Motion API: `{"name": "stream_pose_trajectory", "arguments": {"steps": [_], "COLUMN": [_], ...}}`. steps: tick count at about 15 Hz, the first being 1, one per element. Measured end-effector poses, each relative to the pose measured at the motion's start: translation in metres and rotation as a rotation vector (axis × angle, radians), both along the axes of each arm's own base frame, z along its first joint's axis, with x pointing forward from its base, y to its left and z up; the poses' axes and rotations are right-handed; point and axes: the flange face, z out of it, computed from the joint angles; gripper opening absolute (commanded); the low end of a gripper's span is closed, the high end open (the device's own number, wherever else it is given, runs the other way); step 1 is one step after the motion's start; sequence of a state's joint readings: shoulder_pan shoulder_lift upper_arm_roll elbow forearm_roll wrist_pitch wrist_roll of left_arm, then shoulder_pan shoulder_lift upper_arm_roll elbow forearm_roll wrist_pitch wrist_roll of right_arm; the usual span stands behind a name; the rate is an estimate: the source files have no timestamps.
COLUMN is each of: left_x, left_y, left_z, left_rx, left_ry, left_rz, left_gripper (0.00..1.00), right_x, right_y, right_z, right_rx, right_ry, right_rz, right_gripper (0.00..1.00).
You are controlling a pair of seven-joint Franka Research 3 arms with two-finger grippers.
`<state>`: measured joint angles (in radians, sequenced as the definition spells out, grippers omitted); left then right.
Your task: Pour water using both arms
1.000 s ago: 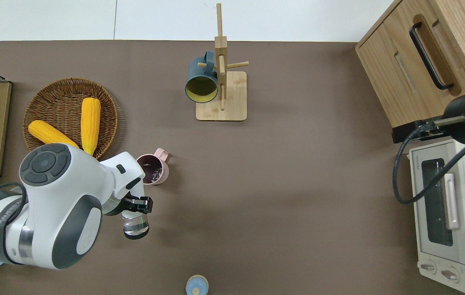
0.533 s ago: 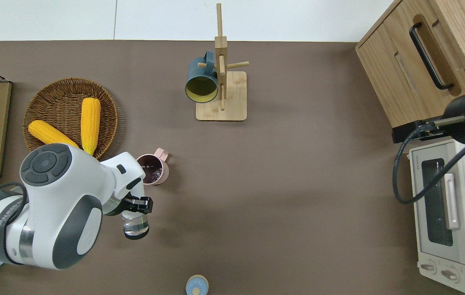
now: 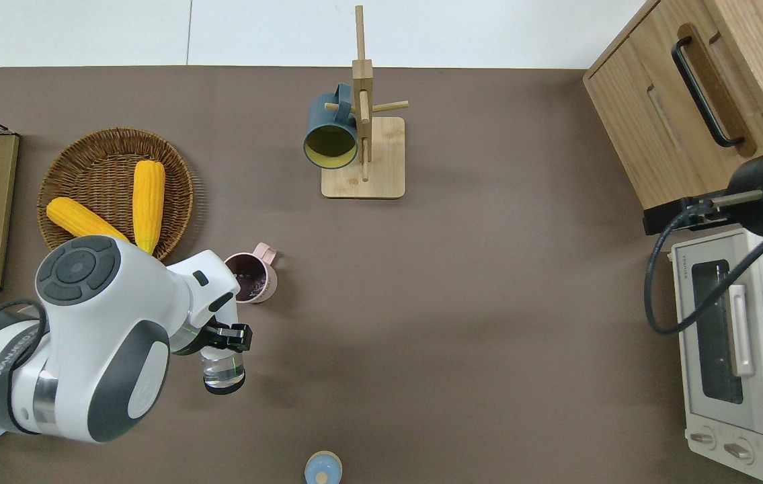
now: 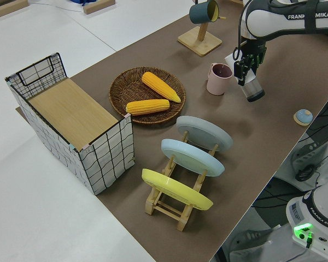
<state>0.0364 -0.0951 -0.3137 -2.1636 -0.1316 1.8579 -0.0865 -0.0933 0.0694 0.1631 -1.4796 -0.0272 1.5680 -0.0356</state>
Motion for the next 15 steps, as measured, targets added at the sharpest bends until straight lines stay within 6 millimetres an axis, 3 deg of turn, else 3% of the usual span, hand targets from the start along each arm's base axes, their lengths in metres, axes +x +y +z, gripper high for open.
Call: {"name": "stream_pose_trajectory", "arguments": {"steps": [9, 15], "left_x": [0.002, -0.007], "left_y": [-0.004, -0.002], "left_z": [0.003, -0.010], "left_rx": [0.000, -0.024], "left_ry": [-0.023, -0.171], "left_rz": [0.016, 0.060], "left_gripper": [0.00, 0.00], "right_x": [0.000, 0.000], "right_y": [0.000, 0.000], "right_z": [0.000, 0.000], "right_rx": [0.000, 0.000], "right_ry": [0.000, 0.000], "right_rz": [0.000, 0.000], "right_gripper": [0.987, 0.987]}}
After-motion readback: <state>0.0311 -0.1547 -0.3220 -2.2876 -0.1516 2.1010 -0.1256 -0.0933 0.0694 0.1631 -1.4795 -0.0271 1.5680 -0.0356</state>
